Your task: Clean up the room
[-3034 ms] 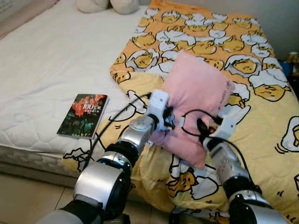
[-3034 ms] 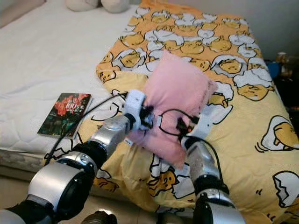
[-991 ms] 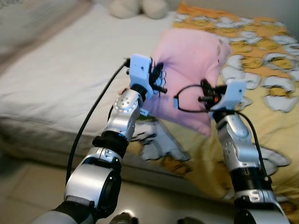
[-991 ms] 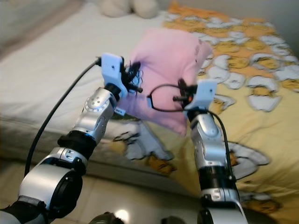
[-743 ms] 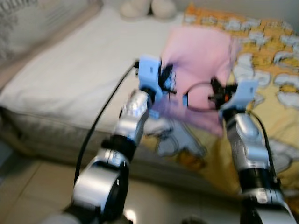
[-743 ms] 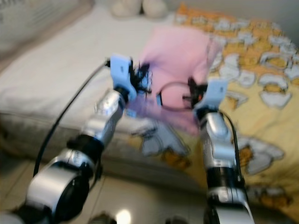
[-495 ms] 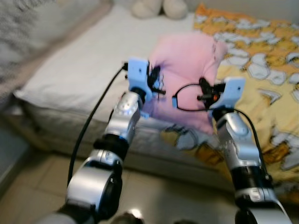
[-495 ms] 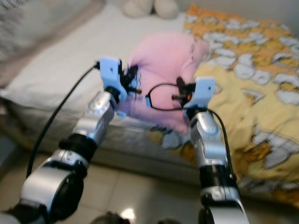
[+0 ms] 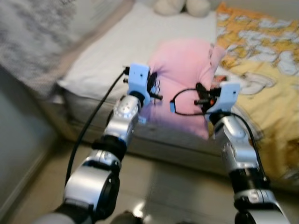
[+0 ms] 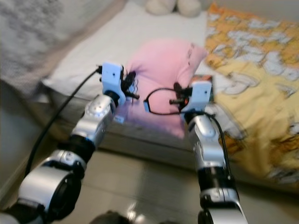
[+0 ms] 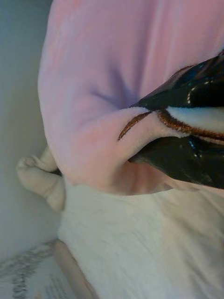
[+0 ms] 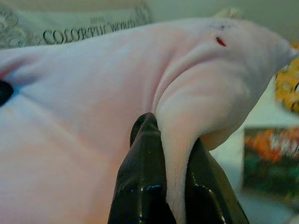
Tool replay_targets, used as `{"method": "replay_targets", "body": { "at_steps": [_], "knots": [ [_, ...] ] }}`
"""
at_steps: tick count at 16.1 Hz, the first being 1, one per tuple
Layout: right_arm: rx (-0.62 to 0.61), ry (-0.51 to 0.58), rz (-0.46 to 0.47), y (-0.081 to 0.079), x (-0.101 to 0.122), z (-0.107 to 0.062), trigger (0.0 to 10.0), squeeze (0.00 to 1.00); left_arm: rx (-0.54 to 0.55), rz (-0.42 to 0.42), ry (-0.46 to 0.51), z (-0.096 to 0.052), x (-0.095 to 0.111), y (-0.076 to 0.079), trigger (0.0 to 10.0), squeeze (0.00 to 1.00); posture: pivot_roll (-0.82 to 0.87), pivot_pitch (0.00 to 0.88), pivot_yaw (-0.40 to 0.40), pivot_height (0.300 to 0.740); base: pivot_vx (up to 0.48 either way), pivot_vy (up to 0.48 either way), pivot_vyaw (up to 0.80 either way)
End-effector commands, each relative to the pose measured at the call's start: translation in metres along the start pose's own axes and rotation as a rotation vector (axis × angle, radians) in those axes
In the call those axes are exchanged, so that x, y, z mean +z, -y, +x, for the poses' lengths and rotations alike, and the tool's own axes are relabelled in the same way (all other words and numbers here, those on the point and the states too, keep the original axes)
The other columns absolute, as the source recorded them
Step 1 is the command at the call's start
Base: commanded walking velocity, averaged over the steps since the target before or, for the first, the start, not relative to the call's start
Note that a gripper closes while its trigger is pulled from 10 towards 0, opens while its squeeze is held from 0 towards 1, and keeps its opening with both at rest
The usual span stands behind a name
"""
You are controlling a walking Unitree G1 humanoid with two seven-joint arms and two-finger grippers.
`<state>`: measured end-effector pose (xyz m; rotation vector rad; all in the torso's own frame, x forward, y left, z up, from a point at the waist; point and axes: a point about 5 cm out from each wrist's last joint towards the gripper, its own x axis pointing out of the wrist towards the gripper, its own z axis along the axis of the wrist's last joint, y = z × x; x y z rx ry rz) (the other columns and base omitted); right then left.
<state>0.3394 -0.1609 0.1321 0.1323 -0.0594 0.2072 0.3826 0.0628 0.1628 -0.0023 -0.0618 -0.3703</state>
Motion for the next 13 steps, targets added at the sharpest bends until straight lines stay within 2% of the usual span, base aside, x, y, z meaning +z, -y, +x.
{"method": "replay_targets", "body": {
  "at_steps": [1, 5, 13],
  "knots": [
    [-0.039, 0.028, -0.022, 0.0115, 0.0079, -0.0013, 10.0, 0.0, 0.073, 0.0, 0.05, 0.0025, 0.0144, -0.0132, 10.0, 0.0, 0.0, 0.0, 0.011, 0.74, 0.461, 0.0, 0.0],
    [-0.02, 0.038, -0.008, 0.006, 0.007, -0.0006, 10.0, 0.0, 0.105, 0.009, 0.036, 0.0018, 0.0121, -0.0172, 10.0, 0.0, 0.01, 0.0, 0.012, 0.74, 0.462, 0.0, 0.0],
    [-0.026, 0.002, -0.024, 0.0076, 0.0032, 0.0013, 10.0, 0.0, 0.14, -0.003, 0.03, 0.0019, 0.0111, -0.0202, 10.0, 0.0, 0.01, 0.0, 0.003, 0.74, 0.463, 0.0, 0.06]
  ]
}}
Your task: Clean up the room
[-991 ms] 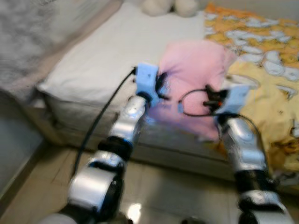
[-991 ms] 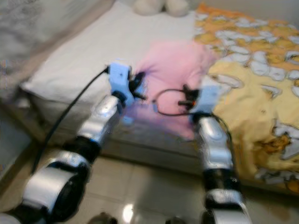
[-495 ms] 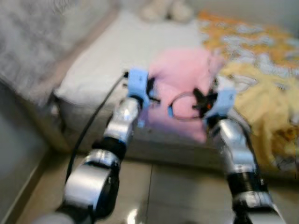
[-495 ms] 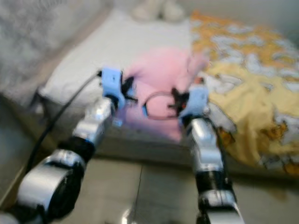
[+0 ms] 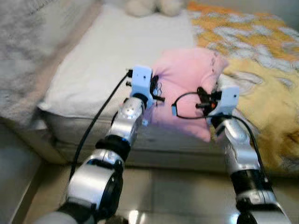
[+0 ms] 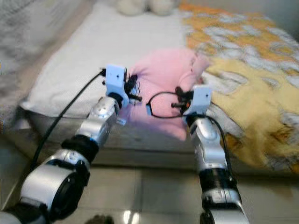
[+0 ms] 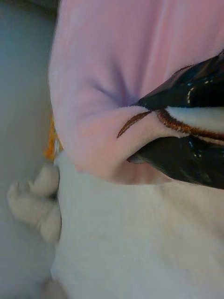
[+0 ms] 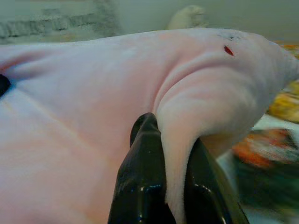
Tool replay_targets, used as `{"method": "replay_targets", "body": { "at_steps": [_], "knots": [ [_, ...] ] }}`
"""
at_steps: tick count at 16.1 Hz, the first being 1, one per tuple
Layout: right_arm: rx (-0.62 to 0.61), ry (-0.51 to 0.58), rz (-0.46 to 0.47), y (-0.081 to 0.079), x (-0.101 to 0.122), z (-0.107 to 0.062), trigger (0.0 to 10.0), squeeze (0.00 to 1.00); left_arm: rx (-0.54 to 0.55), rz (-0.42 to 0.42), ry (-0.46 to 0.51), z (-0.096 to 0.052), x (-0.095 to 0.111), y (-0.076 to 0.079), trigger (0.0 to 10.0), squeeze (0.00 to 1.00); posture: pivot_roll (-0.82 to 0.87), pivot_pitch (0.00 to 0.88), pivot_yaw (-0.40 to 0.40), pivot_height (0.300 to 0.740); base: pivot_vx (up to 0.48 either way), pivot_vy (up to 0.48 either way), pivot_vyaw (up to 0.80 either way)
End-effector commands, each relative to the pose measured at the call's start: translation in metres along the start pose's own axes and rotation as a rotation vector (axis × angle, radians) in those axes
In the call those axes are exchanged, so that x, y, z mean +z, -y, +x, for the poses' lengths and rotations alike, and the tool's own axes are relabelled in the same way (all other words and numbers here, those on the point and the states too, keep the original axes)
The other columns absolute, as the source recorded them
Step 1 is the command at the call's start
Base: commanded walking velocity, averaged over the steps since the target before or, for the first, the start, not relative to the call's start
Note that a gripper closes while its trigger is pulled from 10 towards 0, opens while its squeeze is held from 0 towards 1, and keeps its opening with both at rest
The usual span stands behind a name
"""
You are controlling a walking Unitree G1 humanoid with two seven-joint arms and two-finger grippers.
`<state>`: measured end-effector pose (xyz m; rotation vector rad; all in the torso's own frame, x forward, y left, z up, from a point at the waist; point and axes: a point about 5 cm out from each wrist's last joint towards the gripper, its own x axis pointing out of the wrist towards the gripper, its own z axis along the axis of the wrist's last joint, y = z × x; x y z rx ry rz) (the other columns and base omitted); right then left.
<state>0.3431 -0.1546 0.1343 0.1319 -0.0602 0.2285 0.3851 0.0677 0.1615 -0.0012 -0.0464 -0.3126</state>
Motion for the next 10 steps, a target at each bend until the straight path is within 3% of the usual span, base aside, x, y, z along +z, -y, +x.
{"method": "replay_targets", "body": {
  "at_steps": [1, 10],
  "knots": [
    [-0.046, 0.001, -0.024, 0.0132, 0.002, -0.0039, 10.0, 0.0, 0.085, -0.006, 0.046, 0.0021, 0.0125, -0.0146, 10.0, 0.0, 0.01, 0.0, 0.003, 0.74, 0.465, 0.0, 0.0],
    [-0.055, 0.016, 0.001, 0.0141, 0.0023, -0.0037, 10.0, 0.0, 0.094, -0.009, 0.048, 0.0035, 0.0146, -0.0166, 10.0, 0.0, 0.01, 0.0, 0.001, 0.74, 0.462, 0.0, 0.0]
  ]
}}
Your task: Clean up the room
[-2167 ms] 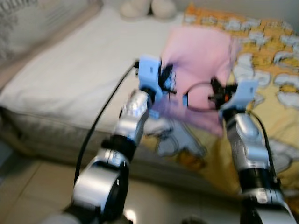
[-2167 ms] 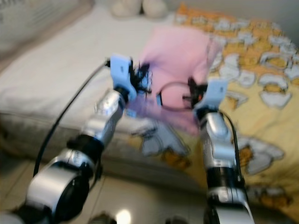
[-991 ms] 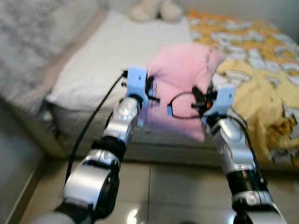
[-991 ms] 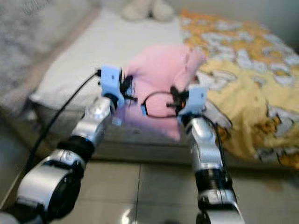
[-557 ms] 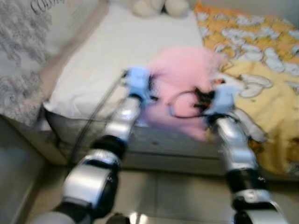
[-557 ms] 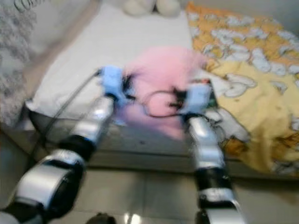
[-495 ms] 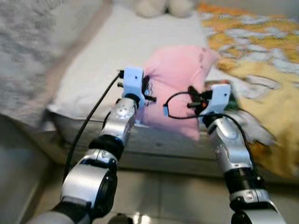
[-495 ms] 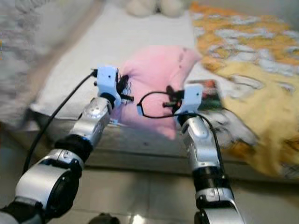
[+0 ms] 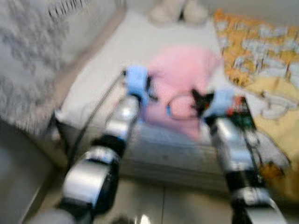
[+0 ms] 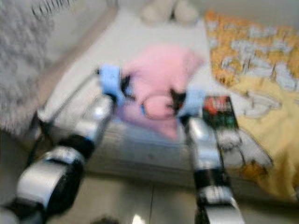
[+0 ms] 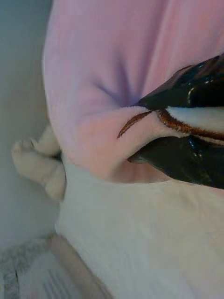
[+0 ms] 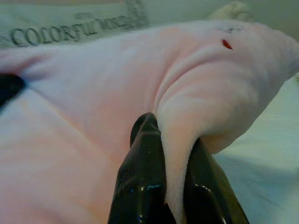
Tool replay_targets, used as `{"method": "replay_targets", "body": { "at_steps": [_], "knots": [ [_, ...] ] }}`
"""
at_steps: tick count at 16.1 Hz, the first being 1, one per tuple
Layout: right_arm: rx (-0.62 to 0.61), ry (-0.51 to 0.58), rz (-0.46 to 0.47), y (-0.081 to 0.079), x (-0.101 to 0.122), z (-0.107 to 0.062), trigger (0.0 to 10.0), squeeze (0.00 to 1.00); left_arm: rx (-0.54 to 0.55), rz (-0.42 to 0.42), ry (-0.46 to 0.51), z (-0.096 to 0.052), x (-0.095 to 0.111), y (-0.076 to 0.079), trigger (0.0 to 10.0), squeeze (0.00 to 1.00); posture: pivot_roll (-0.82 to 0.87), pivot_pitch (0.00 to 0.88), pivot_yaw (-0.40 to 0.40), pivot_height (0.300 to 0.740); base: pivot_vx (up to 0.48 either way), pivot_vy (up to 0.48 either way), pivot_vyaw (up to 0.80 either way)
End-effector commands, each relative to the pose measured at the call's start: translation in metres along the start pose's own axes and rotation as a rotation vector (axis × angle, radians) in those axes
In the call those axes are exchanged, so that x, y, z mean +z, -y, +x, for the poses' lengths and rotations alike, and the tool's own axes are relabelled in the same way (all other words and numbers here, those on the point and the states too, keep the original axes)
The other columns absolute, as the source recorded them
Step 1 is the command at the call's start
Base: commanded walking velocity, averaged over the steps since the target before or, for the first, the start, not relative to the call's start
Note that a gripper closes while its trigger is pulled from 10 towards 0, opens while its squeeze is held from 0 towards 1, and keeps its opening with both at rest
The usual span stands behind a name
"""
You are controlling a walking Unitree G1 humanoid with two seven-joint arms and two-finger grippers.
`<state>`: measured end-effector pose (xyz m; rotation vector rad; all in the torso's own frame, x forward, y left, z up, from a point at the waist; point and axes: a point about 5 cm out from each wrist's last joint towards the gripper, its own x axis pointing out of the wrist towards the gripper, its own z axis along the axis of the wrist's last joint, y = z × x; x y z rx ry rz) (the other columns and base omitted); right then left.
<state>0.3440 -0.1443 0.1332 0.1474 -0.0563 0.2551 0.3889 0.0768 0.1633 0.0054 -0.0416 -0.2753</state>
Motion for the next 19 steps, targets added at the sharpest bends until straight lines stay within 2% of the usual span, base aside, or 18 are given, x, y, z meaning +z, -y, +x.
{"method": "replay_targets", "body": {
  "at_steps": [1, 3, 6, 12, 14, 19],
  "knots": [
    [-0.08, 0.02, -0.015, 0.024, 0.005, -0.007, 10.0, 0.0, 0.058, -0.018, 0.053, 0.003, 0.013, -0.007, 10.0, 0.0, 0.01, 0.0, 0.002, 0.74, 0.461, 0.0, 0.0],
    [-0.076, 0.017, -0.016, 0.024, 0.005, -0.007, 10.0, 0.0, 0.06, -0.051, 0.05, 0.003, 0.013, -0.007, 10.0, 0.0, 0.01, 0.0, 0.001, 0.74, 0.182, 0.383, 0.0],
    [-0.077, 0.01, -0.02, 0.023, 0.003, -0.007, 10.0, 0.0, 0.061, -0.018, 0.049, 0.004, 0.014, -0.009, 10.0, 0.0, 0.01, 0.0, 0.001, 0.74, 0.0, 0.471, 0.35],
    [-0.072, 0.007, -0.018, 0.023, 0.003, -0.007, 10.0, 0.0, 0.056, -0.02, 0.048, 0.005, 0.015, -0.007, 10.0, 0.0, 0.01, 0.0, 0.003, 0.74, 0.0, 0.458, 0.0],
    [-0.08, 0.007, -0.025, 0.024, 0.003, -0.007, 10.0, 0.0, 0.052, -0.013, 0.04, 0.006, 0.015, -0.006, 10.0, 0.0, 0.01, 0.0, 0.004, 0.74, 0.124, 0.431, 0.56],
    [-0.092, 0.005, -0.011, 0.026, 0.0, -0.009, 10.0, 0.0, 0.022, 0.048, 0.031, 0.006, 0.013, 0.001, 10.0, 0.0, 0.0, 0.0, 0.006, 0.74, 0.316, 0.12, 0.46]
  ]
}}
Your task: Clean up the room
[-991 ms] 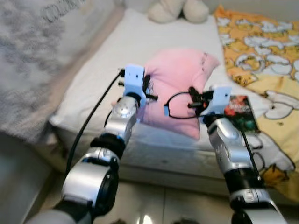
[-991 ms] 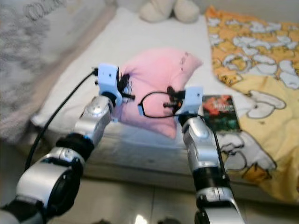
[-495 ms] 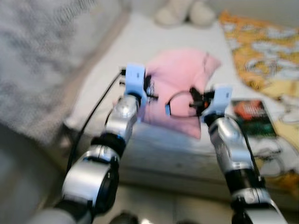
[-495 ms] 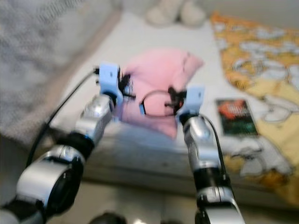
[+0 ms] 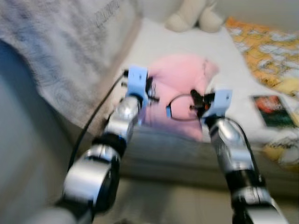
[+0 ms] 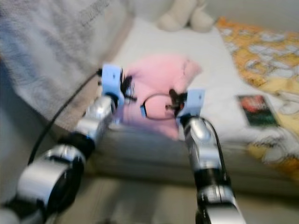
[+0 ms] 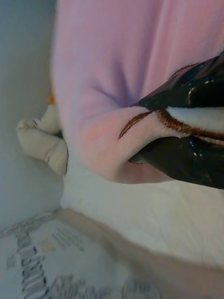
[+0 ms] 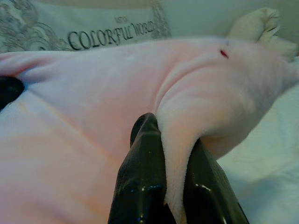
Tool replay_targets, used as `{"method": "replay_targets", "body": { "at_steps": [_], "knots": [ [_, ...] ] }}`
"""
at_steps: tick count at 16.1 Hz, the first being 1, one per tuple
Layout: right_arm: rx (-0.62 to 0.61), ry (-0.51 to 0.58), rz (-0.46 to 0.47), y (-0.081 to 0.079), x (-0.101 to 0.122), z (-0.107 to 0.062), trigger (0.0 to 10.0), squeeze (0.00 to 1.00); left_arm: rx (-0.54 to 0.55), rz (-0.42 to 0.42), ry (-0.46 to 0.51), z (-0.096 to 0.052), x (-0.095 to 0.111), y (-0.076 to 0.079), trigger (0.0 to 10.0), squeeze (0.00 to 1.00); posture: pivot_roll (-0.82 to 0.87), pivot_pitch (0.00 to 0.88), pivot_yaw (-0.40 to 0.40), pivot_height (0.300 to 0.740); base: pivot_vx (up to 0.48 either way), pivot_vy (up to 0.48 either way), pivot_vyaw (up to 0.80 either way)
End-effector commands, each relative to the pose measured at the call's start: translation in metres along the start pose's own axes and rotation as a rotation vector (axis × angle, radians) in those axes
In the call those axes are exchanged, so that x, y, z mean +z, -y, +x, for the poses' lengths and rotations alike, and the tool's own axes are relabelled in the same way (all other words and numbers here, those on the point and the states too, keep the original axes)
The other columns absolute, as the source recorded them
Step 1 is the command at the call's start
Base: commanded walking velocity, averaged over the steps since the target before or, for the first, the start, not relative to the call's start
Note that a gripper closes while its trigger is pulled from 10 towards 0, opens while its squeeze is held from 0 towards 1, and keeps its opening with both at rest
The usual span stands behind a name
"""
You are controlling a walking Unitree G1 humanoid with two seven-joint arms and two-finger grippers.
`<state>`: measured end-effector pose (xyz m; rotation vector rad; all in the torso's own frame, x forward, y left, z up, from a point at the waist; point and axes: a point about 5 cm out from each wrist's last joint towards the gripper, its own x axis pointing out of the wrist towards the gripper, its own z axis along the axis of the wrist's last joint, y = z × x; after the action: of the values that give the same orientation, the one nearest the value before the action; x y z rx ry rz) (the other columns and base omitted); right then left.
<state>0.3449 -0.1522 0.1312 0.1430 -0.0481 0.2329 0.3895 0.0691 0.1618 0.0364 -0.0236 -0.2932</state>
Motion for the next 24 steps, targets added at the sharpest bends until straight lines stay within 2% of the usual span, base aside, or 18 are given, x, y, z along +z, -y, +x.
{"method": "replay_targets", "body": {
  "at_steps": [1, 5, 11, 14, 17, 19, 22, 24],
  "knots": [
    [-0.07, 0.012, -0.006, 0.019, 0.001, -0.007, 10.0, 0.0, 0.05, 0.02, 0.056, 0.003, 0.014, -0.008, 10.0, 0.0, 0.0, 0.0, 0.006, 0.74, 0.0, 0.0, 0.0],
    [-0.065, 0.007, -0.011, 0.016, -0.001, -0.007, 10.0, 0.0, 0.09, -0.005, 0.036, 0.003, 0.012, -0.014, 10.0, 0.0, 0.01, 0.0, 0.006, 0.74, 0.473, 0.0, 0.0],
    [-0.069, 0.002, -0.018, 0.018, -0.001, -0.008, 10.0, 0.0, 0.091, 0.0, 0.034, 0.003, 0.011, -0.012, 10.0, 0.0, 0.0, 0.0, 0.004, 0.74, 0.48, 0.0, 0.58],
    [-0.076, -0.001, -0.003, 0.018, -0.003, -0.009, 10.0, 0.0, 0.083, 0.009, 0.03, 0.003, 0.011, -0.01, 10.0, 0.0, 0.0, 0.0, 0.006, 0.74, 0.48, 0.0, 0.0],
    [-0.074, -0.003, -0.006, 0.018, -0.003, -0.01, 10.0, 0.0, 0.051, 0.046, 0.038, 0.004, 0.013, -0.002, 10.0, 0.0, -0.01, 0.0, 0.011, 0.74, 0.406, -0.182, 0.0],
    [-0.075, -0.009, -0.006, 0.018, -0.006, -0.012, 10.0, 0.0, 0.006, 0.046, 0.046, 0.004, 0.013, 0.008, 10.0, 0.0, -0.01, 0.0, 0.014, 0.74, 0.0, 0.0, 0.0],
    [-0.076, -0.017, -0.002, 0.018, -0.008, -0.015, 10.0, 0.0, -0.028, -0.005, 0.055, 0.002, 0.01, 0.013, 10.0, 0.0, -0.01, 0.0, 0.016, 0.74, 0.0, 0.0, 0.0],
    [-0.075, -0.022, 0.0, 0.018, -0.009, -0.015, 10.0, 0.0, -0.059, -0.002, 0.054, 0.001, 0.009, 0.019, 10.0, 0.0, -0.01, 0.0, 0.016, 0.74, 0.0, -0.476, 0.0]
  ]
}}
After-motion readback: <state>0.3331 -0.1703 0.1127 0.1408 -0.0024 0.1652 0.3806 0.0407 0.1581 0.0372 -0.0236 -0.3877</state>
